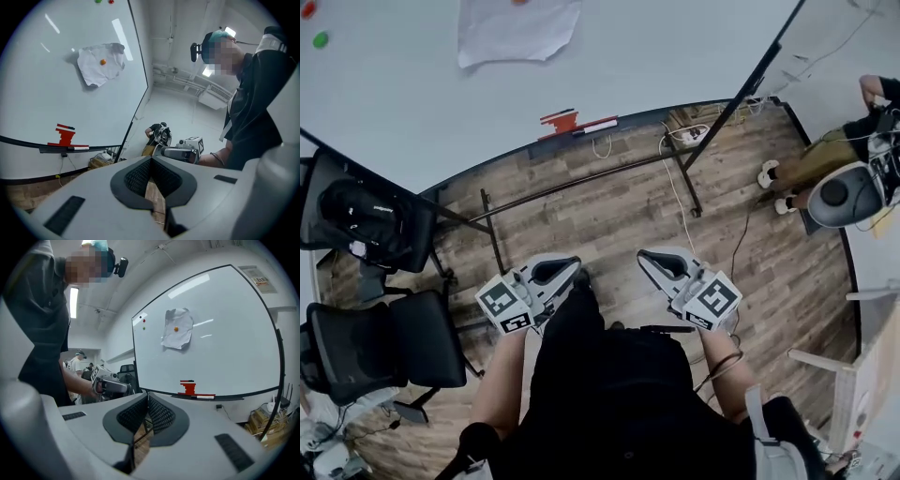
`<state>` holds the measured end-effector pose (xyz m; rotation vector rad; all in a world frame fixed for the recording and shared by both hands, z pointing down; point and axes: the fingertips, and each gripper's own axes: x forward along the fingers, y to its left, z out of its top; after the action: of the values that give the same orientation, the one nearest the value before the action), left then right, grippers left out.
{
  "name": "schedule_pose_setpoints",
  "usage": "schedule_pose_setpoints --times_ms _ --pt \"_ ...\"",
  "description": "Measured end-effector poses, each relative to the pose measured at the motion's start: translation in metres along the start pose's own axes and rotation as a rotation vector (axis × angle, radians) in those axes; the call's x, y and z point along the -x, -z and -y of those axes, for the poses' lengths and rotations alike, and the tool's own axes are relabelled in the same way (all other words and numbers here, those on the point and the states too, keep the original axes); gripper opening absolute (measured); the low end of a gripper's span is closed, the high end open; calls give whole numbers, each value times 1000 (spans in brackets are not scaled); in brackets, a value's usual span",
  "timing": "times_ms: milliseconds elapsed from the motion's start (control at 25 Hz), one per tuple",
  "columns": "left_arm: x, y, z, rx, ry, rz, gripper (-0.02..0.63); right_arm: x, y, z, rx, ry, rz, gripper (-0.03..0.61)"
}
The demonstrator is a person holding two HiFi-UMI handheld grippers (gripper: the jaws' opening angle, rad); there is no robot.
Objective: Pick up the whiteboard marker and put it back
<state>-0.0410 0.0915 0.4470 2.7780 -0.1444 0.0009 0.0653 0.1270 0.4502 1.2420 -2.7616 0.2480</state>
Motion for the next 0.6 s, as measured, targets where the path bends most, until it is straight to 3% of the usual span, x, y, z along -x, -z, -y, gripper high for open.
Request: schedule_pose_setpoints --times_ms 320,600 --pt "-13 -36 -88 27 87 -16 12 -84 -37 62 9 41 -29 21" --pt "-18 -43 -144 60 127 -12 12 -124 -43 88 -3 81 -50 21"
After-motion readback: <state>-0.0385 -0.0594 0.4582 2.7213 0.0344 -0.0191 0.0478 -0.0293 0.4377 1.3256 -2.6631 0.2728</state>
